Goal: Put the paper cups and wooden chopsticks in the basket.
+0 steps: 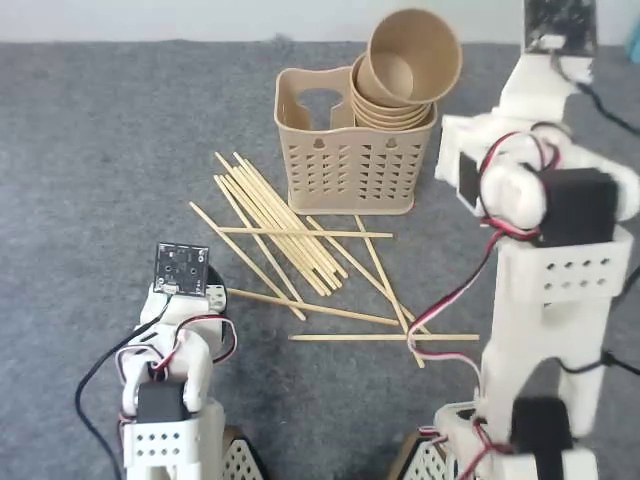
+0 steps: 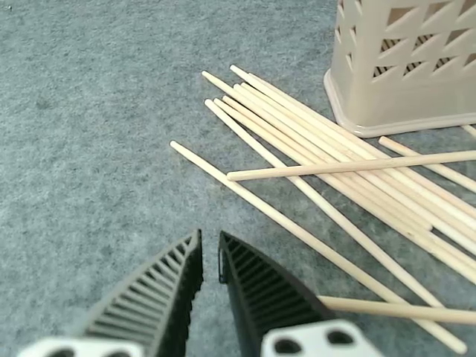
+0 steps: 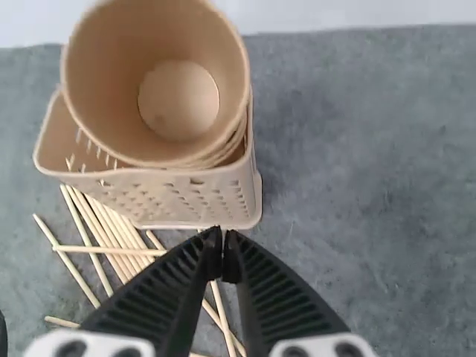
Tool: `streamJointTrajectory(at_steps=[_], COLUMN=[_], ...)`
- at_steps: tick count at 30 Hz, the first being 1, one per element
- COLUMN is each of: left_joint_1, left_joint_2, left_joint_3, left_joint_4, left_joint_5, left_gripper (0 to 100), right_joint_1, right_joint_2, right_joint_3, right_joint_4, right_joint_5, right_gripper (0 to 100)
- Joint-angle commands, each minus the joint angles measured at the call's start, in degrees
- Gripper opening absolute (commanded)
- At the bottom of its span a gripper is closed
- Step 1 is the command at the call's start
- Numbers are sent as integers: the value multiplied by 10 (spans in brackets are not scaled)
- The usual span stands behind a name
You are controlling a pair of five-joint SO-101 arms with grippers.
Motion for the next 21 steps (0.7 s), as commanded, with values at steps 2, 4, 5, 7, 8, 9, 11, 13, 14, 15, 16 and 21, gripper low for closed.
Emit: streamJointTrajectory(at_steps=[2,4,5,7,8,9,11,13,14,15,16,21], left_joint_1=[-4,-4,-4,-4,-4,-4,-4,-4,-4,-4,-4,-4], left_joint_2=[-9,-9,-9,-9,-9,-9,-9,-9,-9,-9,-9,-9], left_joint_3=[-2,-2,-2,-2,-2,-2,-2,-2,-2,-2,-2,-2], left_joint_4=[-14,-14,-14,-14,-14,-14,-14,-14,-14,-14,-15,-16], left_joint_5=[-6,-6,-6,-6,-6,-6,-6,-6,-6,-6,-6,-6], left_gripper=[37,37,37,37,37,37,37,37,37,37,37,37], right_joint_1=[0,-1,-2,-4,-4,-4,-4,-4,-4,-4,-4,-4], right_joint_2=[-87,-96,-99,-101,-102,-103,-101,-98,-98,-98,-98,-98], right_joint_3=[178,231,256,297,312,324,332,335,336,336,336,336], right_joint_4=[-113,-172,-204,-264,-292,-319,-363,-402,-419,-433,-444,-472], right_joint_5=[6,6,6,6,6,6,6,6,6,6,6,6], right_gripper=[9,9,9,12,12,12,13,13,13,13,13,13])
